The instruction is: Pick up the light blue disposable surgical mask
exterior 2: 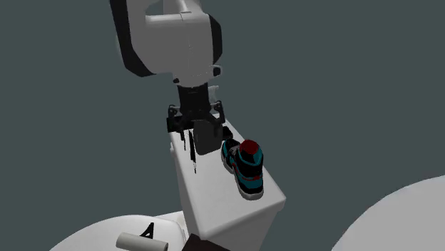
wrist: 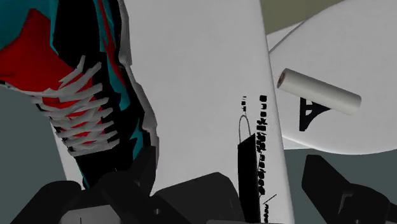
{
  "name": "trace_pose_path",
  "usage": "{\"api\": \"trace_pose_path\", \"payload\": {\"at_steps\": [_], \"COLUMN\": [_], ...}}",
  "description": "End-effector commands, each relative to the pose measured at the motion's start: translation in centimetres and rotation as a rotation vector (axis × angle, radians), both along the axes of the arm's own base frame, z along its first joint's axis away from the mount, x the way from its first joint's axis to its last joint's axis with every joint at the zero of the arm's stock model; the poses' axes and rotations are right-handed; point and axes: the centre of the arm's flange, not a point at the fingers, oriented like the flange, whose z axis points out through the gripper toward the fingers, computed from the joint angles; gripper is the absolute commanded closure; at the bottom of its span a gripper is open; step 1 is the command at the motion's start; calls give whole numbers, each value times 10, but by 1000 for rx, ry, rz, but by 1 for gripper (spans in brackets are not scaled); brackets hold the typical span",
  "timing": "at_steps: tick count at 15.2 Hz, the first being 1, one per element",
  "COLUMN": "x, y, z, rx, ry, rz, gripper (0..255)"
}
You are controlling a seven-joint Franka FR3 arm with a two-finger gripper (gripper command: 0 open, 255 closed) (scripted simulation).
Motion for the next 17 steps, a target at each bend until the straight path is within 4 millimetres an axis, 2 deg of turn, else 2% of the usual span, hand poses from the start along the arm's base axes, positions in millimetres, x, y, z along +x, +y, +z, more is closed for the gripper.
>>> {"api": "trace_pose_path", "payload": {"at_steps": [1,3,4,11,13,14,17], "x": [5,12,13,13,13,11,13], "y": [21,42,47,47,47,47,48], "z": [-13,-28,-31,-71,-71,-72,-71], "rx": [-8,-15,-17,-17,-16,-16,-16], "ry": [-8,-16,-18,-18,-18,-17,-17], "rz": [29,57,63,63,63,63,63], "gripper": [0,0,0,0,0,255,255]}}
